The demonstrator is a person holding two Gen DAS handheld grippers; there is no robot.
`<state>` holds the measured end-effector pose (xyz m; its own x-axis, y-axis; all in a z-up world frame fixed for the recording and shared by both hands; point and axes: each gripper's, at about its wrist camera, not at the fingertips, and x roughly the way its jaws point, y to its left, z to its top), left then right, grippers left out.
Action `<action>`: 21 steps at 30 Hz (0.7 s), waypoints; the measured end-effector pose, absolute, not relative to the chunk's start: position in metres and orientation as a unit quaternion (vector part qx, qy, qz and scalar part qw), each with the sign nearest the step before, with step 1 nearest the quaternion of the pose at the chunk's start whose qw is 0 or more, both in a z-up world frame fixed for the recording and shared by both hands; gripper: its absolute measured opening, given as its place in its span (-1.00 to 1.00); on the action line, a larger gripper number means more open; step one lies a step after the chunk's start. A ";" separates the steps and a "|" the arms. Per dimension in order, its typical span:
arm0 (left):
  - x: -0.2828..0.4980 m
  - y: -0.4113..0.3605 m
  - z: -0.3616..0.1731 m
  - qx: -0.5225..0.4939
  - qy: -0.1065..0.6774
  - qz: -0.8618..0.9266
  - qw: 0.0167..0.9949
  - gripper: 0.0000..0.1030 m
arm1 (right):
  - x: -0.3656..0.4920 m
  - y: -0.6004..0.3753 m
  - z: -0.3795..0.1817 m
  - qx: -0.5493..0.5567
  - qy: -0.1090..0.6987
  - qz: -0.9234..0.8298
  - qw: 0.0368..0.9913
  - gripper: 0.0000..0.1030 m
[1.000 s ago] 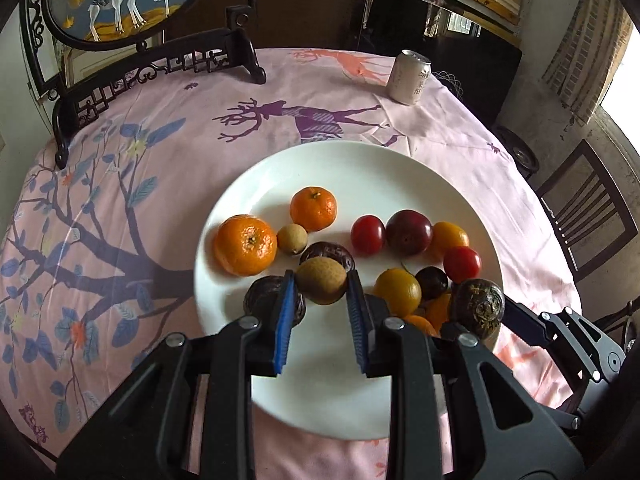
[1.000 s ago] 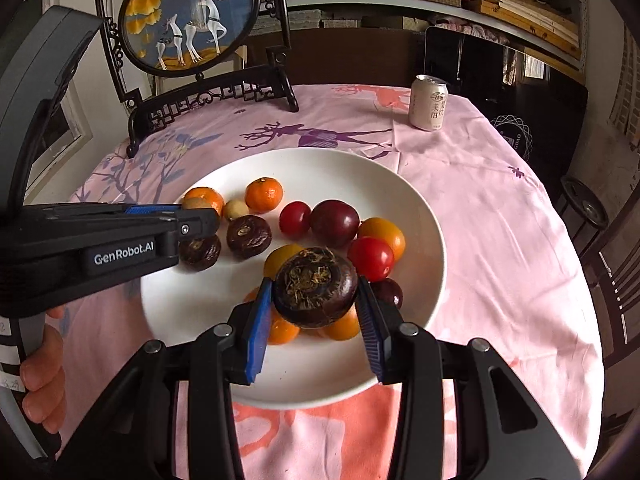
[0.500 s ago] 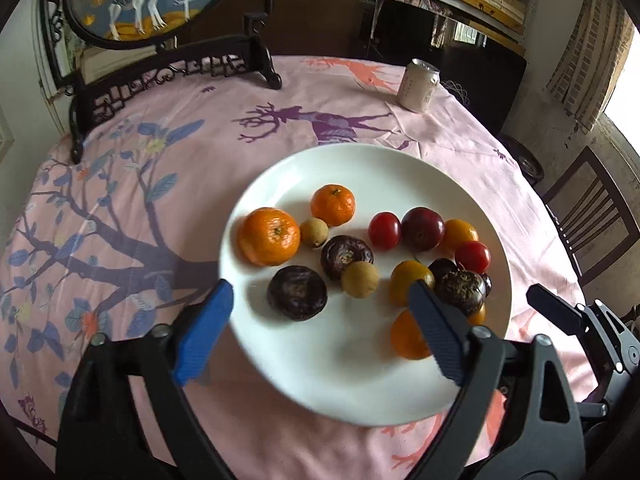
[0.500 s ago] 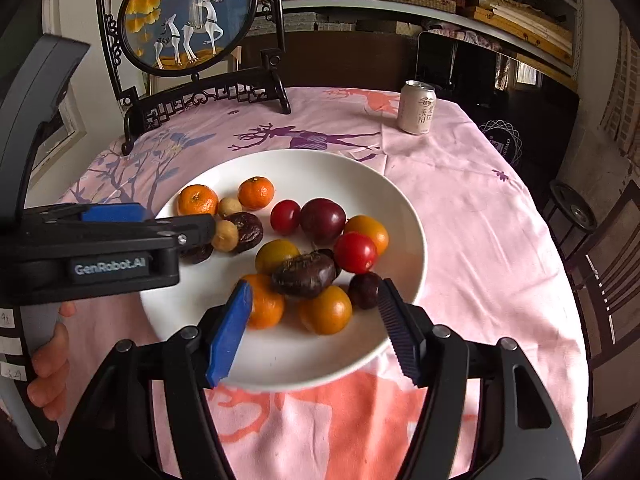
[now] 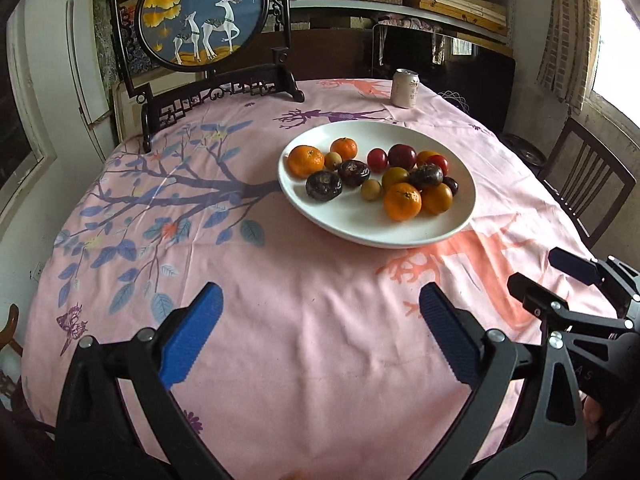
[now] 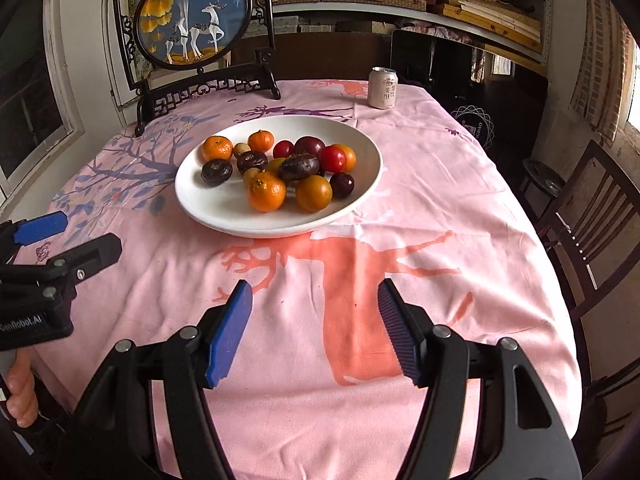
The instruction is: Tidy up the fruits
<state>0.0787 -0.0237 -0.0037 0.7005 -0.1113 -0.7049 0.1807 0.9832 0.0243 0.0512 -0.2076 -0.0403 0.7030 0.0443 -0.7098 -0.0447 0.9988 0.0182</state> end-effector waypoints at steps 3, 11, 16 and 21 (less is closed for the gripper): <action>0.073 -0.024 -0.002 0.046 0.374 -0.083 0.923 0.95 | 0.046 -0.204 -0.037 -0.004 0.380 0.028 0.925 0.27; 0.072 -0.022 -0.001 0.041 0.373 -0.076 0.924 0.95 | 0.045 -0.200 -0.038 -0.005 0.382 0.028 0.924 0.27; 0.073 -0.022 -0.001 0.040 0.374 -0.079 0.923 0.96 | 0.044 -0.197 -0.038 -0.007 0.380 0.031 0.924 0.27; 0.072 -0.022 -0.002 0.038 0.376 -0.082 0.922 0.96 | 0.044 -0.196 -0.037 -0.005 0.378 0.032 0.925 0.27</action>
<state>0.0720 -0.0221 -0.0017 0.7043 -0.1228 -0.6992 0.1797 0.9837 0.0083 0.0436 -0.1956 -0.0372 0.7116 0.0555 -0.7004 -0.0635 0.9979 0.0145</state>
